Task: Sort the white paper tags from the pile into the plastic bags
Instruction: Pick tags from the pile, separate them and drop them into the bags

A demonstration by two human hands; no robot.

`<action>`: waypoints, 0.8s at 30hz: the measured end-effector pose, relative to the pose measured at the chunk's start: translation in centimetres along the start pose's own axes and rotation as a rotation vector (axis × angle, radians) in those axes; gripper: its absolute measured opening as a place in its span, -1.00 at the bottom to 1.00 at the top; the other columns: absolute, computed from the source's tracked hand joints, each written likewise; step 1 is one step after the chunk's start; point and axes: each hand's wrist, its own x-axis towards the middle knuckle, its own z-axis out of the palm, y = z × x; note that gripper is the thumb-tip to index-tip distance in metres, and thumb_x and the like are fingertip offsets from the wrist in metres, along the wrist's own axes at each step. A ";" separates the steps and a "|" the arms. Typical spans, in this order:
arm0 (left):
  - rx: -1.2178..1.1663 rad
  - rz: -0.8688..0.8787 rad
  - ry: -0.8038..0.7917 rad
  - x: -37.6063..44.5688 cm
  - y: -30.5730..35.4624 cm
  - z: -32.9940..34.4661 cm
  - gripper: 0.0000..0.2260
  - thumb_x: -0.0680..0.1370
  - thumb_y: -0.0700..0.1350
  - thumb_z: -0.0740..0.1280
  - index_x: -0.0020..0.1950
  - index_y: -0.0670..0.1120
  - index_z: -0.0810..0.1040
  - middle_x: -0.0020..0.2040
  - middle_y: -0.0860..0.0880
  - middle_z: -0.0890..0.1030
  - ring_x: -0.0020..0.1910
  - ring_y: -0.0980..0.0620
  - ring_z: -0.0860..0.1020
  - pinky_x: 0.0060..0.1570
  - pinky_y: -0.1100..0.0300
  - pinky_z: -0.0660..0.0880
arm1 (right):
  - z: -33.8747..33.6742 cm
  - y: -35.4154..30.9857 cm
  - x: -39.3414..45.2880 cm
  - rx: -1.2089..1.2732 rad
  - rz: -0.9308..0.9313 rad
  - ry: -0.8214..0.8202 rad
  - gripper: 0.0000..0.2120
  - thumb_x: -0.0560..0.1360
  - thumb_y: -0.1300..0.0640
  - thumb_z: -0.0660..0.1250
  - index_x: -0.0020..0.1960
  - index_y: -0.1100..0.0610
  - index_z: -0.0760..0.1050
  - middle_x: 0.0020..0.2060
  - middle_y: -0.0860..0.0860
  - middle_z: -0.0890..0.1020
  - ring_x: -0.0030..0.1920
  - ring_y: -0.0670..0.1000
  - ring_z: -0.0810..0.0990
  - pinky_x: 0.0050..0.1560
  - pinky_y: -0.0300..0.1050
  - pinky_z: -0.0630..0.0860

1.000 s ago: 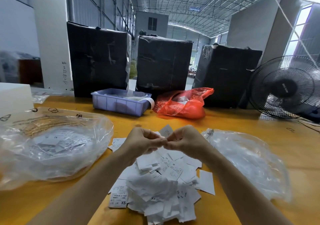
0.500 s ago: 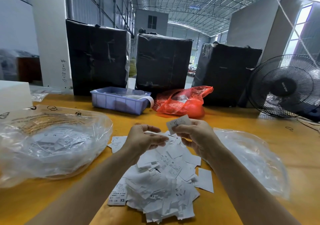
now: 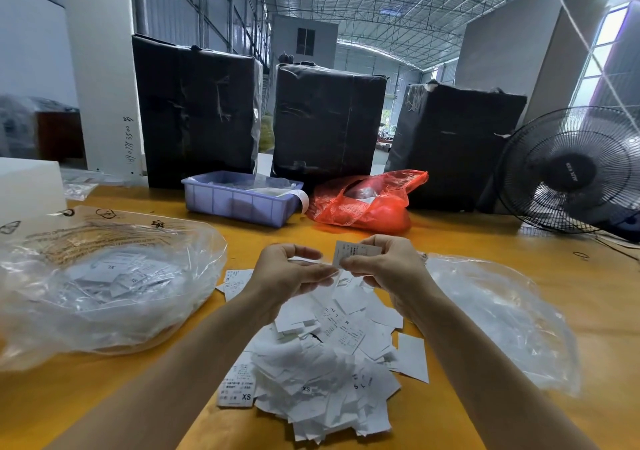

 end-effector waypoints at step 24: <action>0.097 0.075 0.028 0.2 -0.2 -0.2 -0.78 0.35 -0.29 0.50 -0.10 -0.18 0.52 -0.34 -0.08 0.68 -0.37 0.05 0.66 -0.36 0.32 0.54 | 0.3 0.1 -0.3 -0.179 -0.088 -0.095 -0.82 0.35 0.35 0.48 -0.14 0.22 0.51 -0.31 0.07 0.56 -0.34 -0.07 0.50 -0.37 -0.33 0.45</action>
